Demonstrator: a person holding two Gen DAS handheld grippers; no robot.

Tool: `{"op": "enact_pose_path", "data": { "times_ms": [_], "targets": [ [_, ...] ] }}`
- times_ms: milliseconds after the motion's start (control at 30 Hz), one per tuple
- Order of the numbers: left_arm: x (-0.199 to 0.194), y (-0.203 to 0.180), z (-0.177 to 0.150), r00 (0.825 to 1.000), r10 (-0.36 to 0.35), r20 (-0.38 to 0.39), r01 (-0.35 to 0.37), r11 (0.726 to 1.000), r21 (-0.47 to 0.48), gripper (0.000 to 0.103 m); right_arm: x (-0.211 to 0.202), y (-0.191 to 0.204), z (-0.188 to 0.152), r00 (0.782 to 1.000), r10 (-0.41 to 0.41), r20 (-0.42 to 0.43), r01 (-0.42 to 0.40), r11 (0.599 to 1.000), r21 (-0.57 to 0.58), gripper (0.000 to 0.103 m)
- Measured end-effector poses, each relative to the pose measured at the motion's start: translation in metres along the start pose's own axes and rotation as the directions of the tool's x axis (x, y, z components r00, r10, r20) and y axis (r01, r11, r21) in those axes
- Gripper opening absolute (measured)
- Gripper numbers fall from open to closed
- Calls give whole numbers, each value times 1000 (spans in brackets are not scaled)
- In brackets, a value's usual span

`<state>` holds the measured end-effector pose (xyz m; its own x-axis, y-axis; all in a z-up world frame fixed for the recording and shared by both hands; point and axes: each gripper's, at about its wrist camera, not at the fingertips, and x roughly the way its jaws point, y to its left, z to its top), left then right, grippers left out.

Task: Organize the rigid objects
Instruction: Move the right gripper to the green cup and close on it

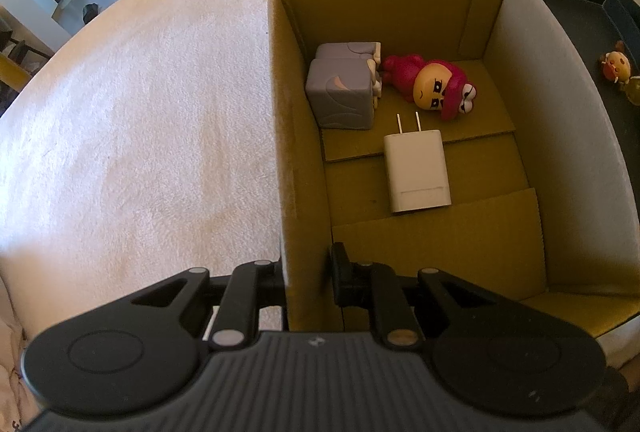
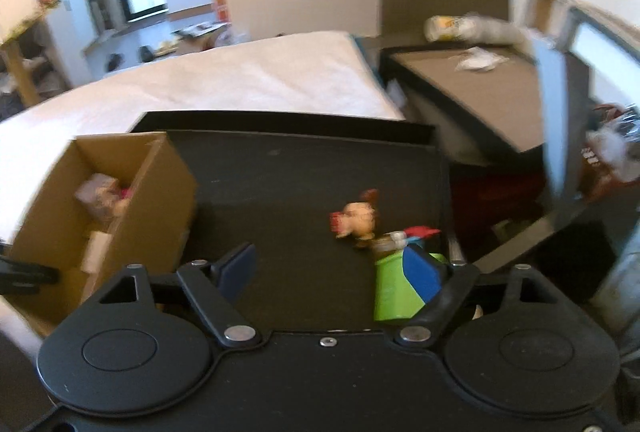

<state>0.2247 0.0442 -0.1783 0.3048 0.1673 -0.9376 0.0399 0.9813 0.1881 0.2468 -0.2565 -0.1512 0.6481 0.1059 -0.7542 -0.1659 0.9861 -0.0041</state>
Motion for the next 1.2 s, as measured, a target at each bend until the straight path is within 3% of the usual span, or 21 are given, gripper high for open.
{"op": "enact_pose_path", "data": {
  "times_ms": [300,633,933,1200],
  "targets": [
    [-1,-4,0,1000,7,2,-7,1000,8,15,14,-6,-11,997,-80,-1,80,997,25,76],
    [-3,-6,2,1000,7,-4,-7,1000,18,16,41,-26,-15,979,-173,-103,185,976,117,66],
    [-6,-6,6,1000,7,-7,-7,1000,18,15,61,-22,-20,963,-210,-167,226,971,82,59],
    [-9,-9,4,1000,14,1,-14,999,31,15,62,-19,-20,963,-221,-156,233,970,65,51]
  ]
}}
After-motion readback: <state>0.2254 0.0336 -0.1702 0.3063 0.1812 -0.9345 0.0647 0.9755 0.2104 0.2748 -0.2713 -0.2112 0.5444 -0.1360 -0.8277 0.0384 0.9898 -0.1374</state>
